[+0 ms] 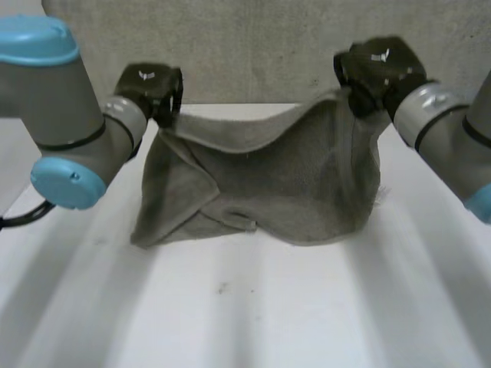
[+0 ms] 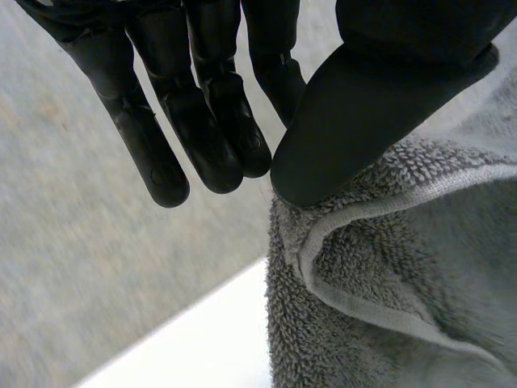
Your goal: Fold the towel.
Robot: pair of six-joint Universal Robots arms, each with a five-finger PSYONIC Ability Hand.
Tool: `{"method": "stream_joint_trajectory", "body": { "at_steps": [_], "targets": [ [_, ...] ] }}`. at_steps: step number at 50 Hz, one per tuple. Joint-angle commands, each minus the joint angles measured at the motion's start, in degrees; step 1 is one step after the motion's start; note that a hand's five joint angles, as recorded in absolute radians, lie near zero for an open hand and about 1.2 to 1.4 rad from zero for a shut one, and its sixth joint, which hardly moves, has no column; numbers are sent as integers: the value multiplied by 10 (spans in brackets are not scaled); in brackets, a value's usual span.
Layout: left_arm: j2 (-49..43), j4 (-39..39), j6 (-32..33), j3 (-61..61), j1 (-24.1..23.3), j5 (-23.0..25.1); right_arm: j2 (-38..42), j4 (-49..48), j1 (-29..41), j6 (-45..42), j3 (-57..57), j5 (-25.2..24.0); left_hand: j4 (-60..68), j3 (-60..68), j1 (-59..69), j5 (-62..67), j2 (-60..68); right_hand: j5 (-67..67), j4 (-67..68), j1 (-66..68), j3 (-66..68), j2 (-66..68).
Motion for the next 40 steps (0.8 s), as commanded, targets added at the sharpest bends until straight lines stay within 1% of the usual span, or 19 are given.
{"method": "stream_joint_trajectory", "body": {
  "at_steps": [1,2,3,5,6,8,11,16,18,20,23,27,32,35,36,37,38,39,40],
  "targets": [
    [40,-18,4,-146,4,7,-41,6,-6,-5,114,-3,102,103,124,111,102,39,33,45,38,50],
    [40,-18,4,-146,4,7,-55,6,-6,-9,141,-5,102,103,124,111,102,39,33,45,38,50],
    [50,-24,5,-173,4,7,-55,6,-6,-9,141,-5,102,103,124,111,102,39,33,45,38,50],
    [61,-28,5,-198,3,7,-92,2,-10,-21,192,-13,102,103,124,111,102,39,33,45,38,50],
    [73,-31,5,-216,3,8,-93,2,-10,-21,192,-13,102,103,124,111,102,39,33,45,38,50],
    [87,-32,5,-230,3,8,-122,0,-29,-29,229,-22,102,103,124,111,102,39,33,45,38,50],
    [110,-32,4,-239,1,8,-144,0,-49,-29,248,-37,102,103,124,111,102,39,33,45,38,50],
    [134,-42,3,-219,-8,8,-170,-10,-64,-9,251,-55,102,103,124,111,102,39,33,45,38,50],
    [145,-53,-1,-206,-12,8,-183,-12,-65,1,250,-57,102,103,124,111,102,39,33,45,38,50],
    [168,-86,-3,-184,-20,8,-197,-11,-65,9,245,-54,102,103,124,111,102,39,33,45,38,50],
    [197,-114,-4,-168,-25,9,-222,-8,-65,21,237,-55,102,103,124,111,102,39,33,45,38,50],
    [222,-124,-9,-161,-26,10,-255,-6,-68,41,223,-55,102,103,124,111,102,39,33,45,38,50],
    [229,-122,-12,-151,-17,11,-261,-6,-68,50,209,-55,102,103,124,111,102,39,33,45,38,50],
    [212,-122,-12,-134,-11,11,-254,0,-68,49,196,-55,102,103,124,111,102,39,33,45,38,50],
    [181,-121,-11,-123,-9,11,-254,0,-68,49,196,-55,102,103,124,111,102,39,33,45,38,50],
    [181,-121,-11,-122,-9,11,-240,5,-68,49,189,-58,102,103,124,111,102,39,33,45,38,50],
    [140,-120,-11,-106,-7,10,-205,11,-67,48,180,-60,102,103,124,111,102,39,33,45,38,50],
    [103,-120,-11,-83,-6,10,-204,11,-67,48,180,-60,102,103,124,111,102,39,33,45,38,50],
    [103,-120,-11,-83,-6,10,-166,15,-65,46,165,-60,102,103,124,111,102,39,33,45,38,50]
  ]
}}
